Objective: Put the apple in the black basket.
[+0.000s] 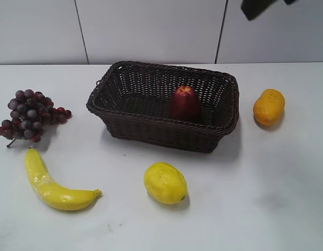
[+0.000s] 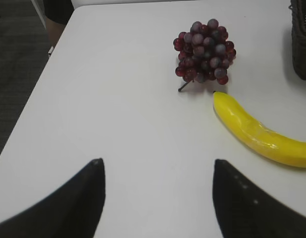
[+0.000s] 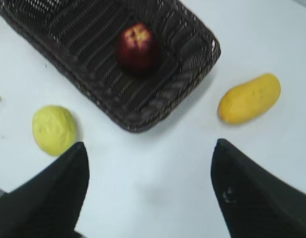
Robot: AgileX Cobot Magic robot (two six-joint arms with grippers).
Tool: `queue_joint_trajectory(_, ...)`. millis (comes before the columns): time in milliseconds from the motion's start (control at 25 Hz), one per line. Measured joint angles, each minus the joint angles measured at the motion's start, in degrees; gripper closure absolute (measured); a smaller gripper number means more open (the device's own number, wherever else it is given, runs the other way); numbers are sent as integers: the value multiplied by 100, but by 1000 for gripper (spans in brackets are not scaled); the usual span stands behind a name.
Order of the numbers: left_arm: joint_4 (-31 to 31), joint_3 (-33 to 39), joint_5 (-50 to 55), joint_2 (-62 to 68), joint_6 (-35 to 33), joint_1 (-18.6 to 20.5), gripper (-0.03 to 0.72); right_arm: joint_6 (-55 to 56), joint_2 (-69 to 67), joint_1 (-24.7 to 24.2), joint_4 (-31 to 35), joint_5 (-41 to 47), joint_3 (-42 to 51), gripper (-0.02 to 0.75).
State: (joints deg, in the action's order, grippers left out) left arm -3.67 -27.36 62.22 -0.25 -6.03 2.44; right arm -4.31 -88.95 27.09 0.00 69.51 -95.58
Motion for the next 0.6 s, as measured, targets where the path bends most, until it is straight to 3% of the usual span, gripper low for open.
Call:
queue_joint_trajectory(400,0,0,0,0,0,0,181,254,2805,0,42,-259,3750,164)
queue_joint_trajectory(600,0,0,0,0,0,0,181,261,4224,0,44,-598,5144,165)
